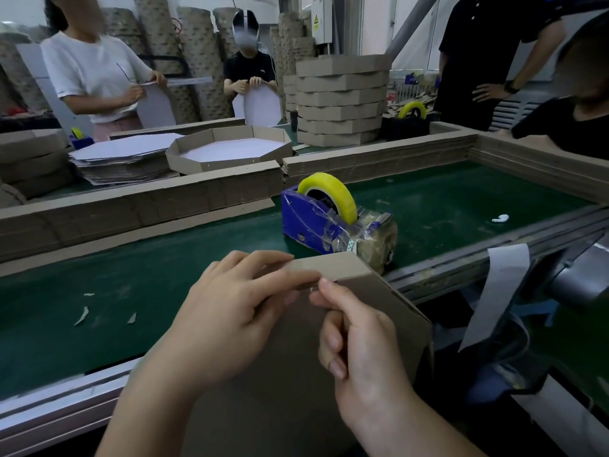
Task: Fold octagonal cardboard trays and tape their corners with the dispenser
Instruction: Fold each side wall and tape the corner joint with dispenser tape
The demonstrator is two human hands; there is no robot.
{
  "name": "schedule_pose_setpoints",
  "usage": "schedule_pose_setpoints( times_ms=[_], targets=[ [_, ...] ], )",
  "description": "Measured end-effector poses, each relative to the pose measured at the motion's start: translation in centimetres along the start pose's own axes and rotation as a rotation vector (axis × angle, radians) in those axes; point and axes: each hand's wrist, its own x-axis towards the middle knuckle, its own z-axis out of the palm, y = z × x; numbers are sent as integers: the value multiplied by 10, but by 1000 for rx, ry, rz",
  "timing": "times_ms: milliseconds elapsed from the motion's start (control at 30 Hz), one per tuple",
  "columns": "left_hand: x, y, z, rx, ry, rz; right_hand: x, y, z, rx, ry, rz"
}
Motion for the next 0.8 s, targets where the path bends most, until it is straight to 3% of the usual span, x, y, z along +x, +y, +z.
schedule_pose_setpoints(
  times_ms=[200, 400, 633, 800],
  targets=[
    [-1, -3, -9, 26, -86, -77, -2, -2, -9, -176, -134, -75],
    [-2, -4, -18, -64, -152, -156, -4, -5, -7, -348, -154, -157],
    [6, 20, -4, 164, 209, -303, -6, 1, -1, -400, -228, -224],
    [0, 13, 4, 110, 333, -106, -2, -2, -10, -544, -270, -272]
  ],
)
